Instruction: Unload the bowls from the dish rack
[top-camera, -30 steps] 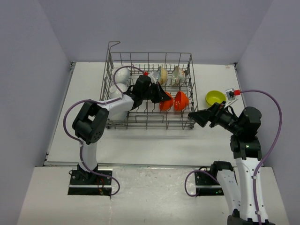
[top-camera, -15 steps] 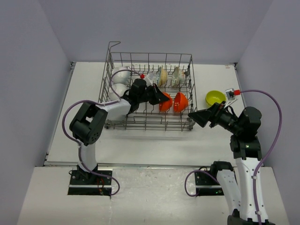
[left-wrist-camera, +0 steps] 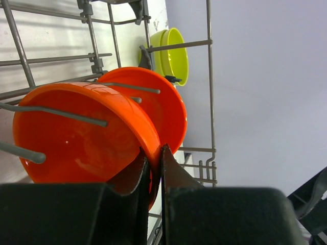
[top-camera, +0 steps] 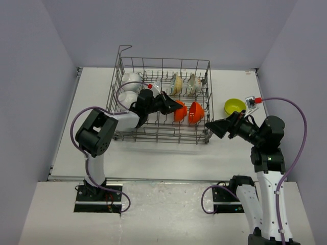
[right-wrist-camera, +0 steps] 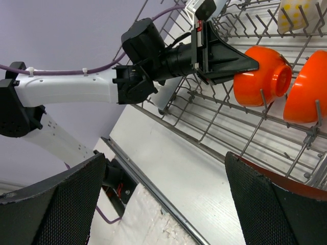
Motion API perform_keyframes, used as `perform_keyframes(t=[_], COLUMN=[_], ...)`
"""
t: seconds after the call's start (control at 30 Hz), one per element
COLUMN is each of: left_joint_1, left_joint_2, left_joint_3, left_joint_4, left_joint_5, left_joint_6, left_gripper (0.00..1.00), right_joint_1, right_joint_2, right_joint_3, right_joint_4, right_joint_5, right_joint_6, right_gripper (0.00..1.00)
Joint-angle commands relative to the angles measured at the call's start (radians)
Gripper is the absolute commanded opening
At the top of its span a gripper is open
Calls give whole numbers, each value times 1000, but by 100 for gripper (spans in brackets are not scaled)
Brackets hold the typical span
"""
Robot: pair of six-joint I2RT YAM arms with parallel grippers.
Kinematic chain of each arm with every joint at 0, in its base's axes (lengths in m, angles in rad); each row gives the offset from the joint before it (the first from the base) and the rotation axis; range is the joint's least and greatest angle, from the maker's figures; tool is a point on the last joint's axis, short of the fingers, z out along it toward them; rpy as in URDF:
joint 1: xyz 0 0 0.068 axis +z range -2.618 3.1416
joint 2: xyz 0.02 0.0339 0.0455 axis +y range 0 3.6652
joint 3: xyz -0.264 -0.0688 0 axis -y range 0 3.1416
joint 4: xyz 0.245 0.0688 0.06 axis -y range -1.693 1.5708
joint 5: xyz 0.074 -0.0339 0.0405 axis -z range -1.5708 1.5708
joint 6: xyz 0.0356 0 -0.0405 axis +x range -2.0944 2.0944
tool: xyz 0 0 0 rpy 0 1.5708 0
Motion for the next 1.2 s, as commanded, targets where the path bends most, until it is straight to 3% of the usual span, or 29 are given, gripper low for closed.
perform_keyframes(t=[0.0, 0.33, 0.63, 0.83, 1.03, 1.1, 1.17], left_joint_1=[10, 11, 16, 18, 15, 2, -34], left_joint_2=[-66, -164, -138, -159, -192, -224, -280], left_joint_3=[61, 71, 26, 44, 89, 147, 228], left_joint_4=[472, 416, 722, 706, 543, 423, 105], left_joint_5=[68, 68, 84, 79, 108, 143, 116], left_joint_6=[-122, -62, -217, -203, -121, 32, 333], left_gripper=[0, 0, 0, 0, 0, 0, 0], right_joint_1=[2, 2, 2, 2, 2, 3, 2], right_joint_2=[0, -2, -2, -3, 1, 4, -14], right_joint_3=[22, 28, 26, 29, 35, 61, 113], right_joint_4=[25, 22, 19, 19, 17, 2, -12], right_joint_5=[-21, -18, -15, -14, -8, 8, 80], right_joint_6=[-9, -9, -12, -15, -13, -9, 8], right_gripper=[98, 98, 98, 98, 98, 98, 99])
